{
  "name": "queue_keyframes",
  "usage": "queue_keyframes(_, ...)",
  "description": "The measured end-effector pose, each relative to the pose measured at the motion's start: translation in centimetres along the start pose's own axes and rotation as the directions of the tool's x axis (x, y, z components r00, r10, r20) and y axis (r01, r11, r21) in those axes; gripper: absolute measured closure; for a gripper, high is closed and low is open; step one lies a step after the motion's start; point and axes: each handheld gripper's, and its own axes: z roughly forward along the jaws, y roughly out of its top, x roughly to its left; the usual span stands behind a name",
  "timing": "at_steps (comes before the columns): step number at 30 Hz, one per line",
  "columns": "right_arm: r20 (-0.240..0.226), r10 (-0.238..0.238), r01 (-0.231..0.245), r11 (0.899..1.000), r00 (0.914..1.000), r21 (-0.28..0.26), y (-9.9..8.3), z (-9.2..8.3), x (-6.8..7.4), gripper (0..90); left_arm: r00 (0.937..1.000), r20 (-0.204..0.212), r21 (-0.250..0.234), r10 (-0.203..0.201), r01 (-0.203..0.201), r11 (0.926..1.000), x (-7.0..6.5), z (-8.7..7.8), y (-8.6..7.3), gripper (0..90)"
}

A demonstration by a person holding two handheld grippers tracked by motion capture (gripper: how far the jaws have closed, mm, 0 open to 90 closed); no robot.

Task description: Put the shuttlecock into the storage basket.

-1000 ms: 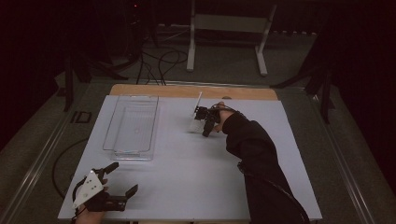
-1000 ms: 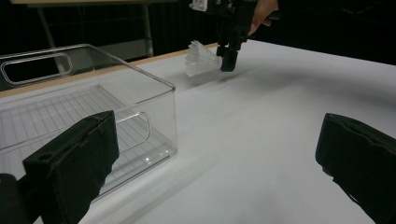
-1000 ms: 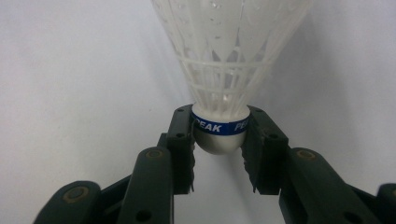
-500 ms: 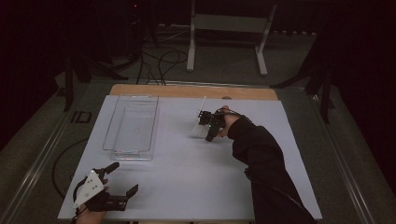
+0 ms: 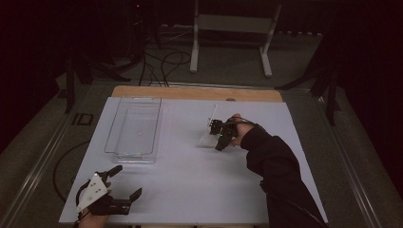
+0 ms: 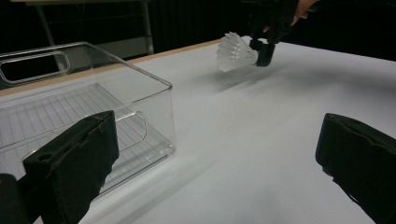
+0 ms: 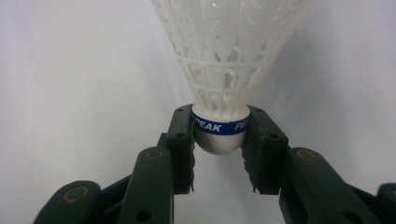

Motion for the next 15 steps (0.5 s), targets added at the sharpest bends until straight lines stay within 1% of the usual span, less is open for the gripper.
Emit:
queue_keyframes(5, 0.001, -0.024, 0.024, 1.000, 0.9997, -0.010, -1.0, -0.2, 1.0, 66.0, 1.0000, -0.005, 0.001, 0.001, -0.001, 1.0000, 0.0, 0.0, 0.0, 0.2)
queue_keyframes(6, 0.001, -0.016, 0.016, 1.000, 0.9999, -0.009, -1.1, -0.2, 1.2, 66.0, 1.0000, -0.005, 0.001, 0.000, 0.000, 1.0000, 0.0, 0.0, 0.0, 0.2)
queue_keyframes(8, -0.002, -0.020, 0.020, 1.000, 0.9998, -0.001, -1.5, -0.2, 1.5, 66.0, 1.0000, -0.003, 0.002, 0.000, 0.000, 1.0000, -0.1, 0.1, 0.0, 0.2)
queue_keyframes(9, 0.000, -0.016, 0.016, 1.000, 0.9999, -0.004, -1.7, -0.2, 1.6, 66.0, 1.0000, -0.001, 0.002, -0.001, 0.001, 1.0000, -0.1, 0.1, 0.0, 0.2)
queue_keyframes(12, -0.004, -0.028, 0.028, 0.999, 0.9996, -0.017, -2.3, -0.2, 2.2, 66.0, 1.0000, 0.000, 0.007, 0.003, -0.003, 1.0000, -0.2, 0.2, 0.0, 0.2)
queue_keyframes(14, -0.001, -0.032, 0.032, 0.999, 0.9995, -0.017, -2.5, -0.3, 2.3, 66.0, 1.0000, -0.001, 0.006, 0.003, -0.003, 1.0000, -0.2, 0.2, 0.0, 0.2)
queue_keyframes(15, -0.005, -0.027, 0.027, 0.999, 0.9996, -0.020, -2.6, -0.3, 2.5, 66.0, 1.0000, -0.001, 0.005, 0.001, -0.001, 1.0000, -0.2, 0.2, 0.0, 0.2)
